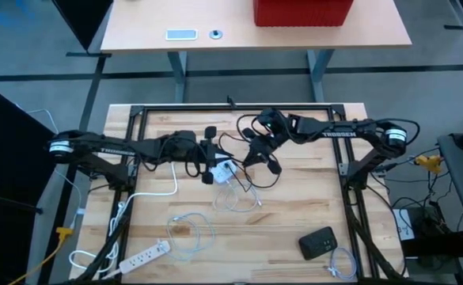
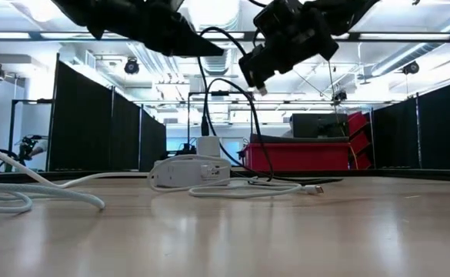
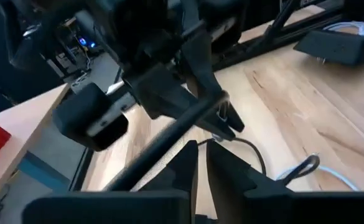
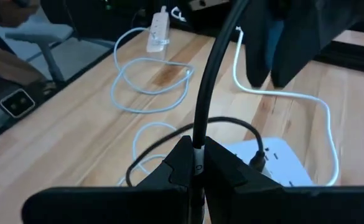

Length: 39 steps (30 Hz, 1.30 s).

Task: Insert USB
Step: Insert the black USB cable into the top white outlet extension

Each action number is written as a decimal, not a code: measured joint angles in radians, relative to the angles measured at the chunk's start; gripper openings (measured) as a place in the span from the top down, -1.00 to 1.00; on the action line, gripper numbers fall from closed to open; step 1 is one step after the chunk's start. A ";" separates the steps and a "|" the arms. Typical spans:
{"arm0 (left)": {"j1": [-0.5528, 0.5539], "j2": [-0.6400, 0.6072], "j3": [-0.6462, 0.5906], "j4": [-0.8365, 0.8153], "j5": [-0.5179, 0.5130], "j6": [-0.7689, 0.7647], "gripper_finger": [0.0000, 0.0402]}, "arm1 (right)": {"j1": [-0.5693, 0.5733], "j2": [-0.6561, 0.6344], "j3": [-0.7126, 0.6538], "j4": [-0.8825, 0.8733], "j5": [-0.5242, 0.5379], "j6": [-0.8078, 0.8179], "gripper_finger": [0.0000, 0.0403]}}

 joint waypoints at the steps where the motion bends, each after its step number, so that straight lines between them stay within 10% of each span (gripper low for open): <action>1: -0.001 0.003 0.000 0.014 0.000 0.014 0.84 | 0.000 0.000 0.002 0.000 0.000 0.012 0.96; 23: -0.023 0.165 0.000 0.317 0.132 0.207 0.40 | 0.001 0.001 0.003 -0.003 -0.037 0.198 0.96; 39: -0.023 0.165 -0.001 0.341 0.102 0.149 0.96 | 0.000 0.000 0.003 0.000 -0.065 0.232 0.91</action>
